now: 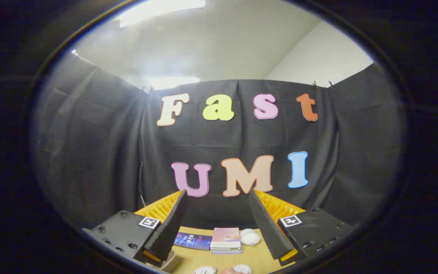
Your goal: Open the storage box then place both shoes into the box .Put the left shoe in first, then the right shoe, with the right side of both shoes facing outward in a uniform manner.
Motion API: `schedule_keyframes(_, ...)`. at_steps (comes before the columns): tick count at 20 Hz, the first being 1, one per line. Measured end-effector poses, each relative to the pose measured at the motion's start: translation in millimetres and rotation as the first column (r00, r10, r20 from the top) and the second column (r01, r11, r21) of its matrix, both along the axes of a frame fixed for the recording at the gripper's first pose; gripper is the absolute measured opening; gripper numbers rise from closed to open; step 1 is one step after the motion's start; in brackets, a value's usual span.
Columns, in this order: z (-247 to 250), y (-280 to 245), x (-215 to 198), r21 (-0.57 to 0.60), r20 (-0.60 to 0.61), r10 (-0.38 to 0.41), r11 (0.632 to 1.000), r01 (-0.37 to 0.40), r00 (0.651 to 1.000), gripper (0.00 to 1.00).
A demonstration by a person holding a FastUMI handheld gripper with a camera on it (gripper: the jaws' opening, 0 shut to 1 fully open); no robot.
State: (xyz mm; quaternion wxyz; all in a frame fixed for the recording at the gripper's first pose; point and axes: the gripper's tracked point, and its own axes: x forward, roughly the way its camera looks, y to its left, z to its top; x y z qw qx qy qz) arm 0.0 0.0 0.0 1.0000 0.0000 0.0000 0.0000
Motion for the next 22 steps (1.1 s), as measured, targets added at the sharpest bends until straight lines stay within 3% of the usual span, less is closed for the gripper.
schedule_keyframes(10, -38.2, 21.4, 28.1, -0.108, -0.052, 0.045, 0.993, -0.051, 0.998, 0.96)
schedule_keyframes(22, -81.7, 59.6, 47.4, -0.114, -0.112, 0.146, 0.981, -0.159, 0.983, 0.96)
